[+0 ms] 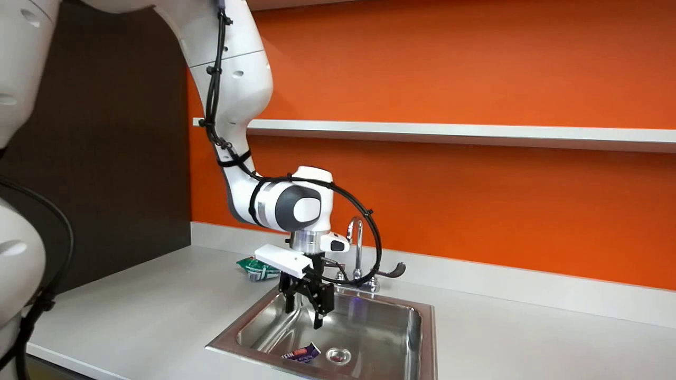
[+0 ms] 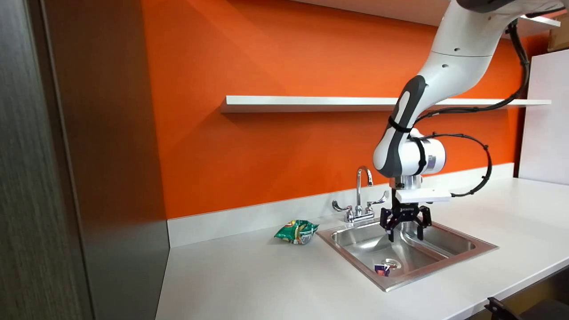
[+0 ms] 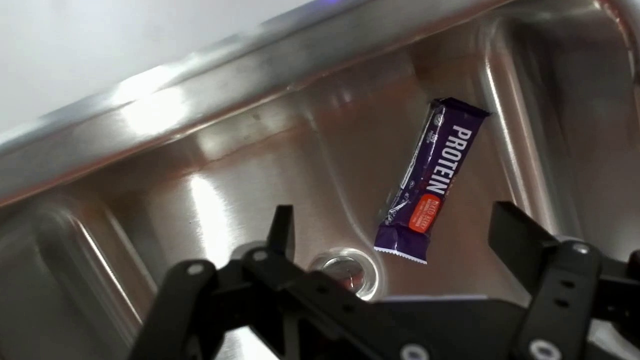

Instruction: Remove the purple packet from the sink and place it on the left side of the counter.

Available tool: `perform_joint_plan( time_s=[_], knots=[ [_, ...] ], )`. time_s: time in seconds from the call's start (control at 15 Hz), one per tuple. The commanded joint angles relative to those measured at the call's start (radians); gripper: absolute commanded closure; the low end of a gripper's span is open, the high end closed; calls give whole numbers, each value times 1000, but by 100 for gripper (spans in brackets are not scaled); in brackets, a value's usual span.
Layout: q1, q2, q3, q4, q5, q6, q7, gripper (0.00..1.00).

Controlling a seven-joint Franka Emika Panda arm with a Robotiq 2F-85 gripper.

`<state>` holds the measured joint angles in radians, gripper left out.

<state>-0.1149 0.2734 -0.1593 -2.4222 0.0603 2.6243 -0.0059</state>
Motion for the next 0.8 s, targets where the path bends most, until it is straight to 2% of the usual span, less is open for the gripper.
perform_joint_plan(
  time_s=[0.0, 0.07, 0.27, 0.73],
  knots=[
    [0, 99, 5, 88, -29, -5, 27, 0],
    [-11, 52, 11, 40, -10, 0, 6, 0],
    [-8, 97, 11, 75, -12, -1, 7, 0],
    [-8, 100, 12, 80, -12, -1, 7, 0]
  ],
)
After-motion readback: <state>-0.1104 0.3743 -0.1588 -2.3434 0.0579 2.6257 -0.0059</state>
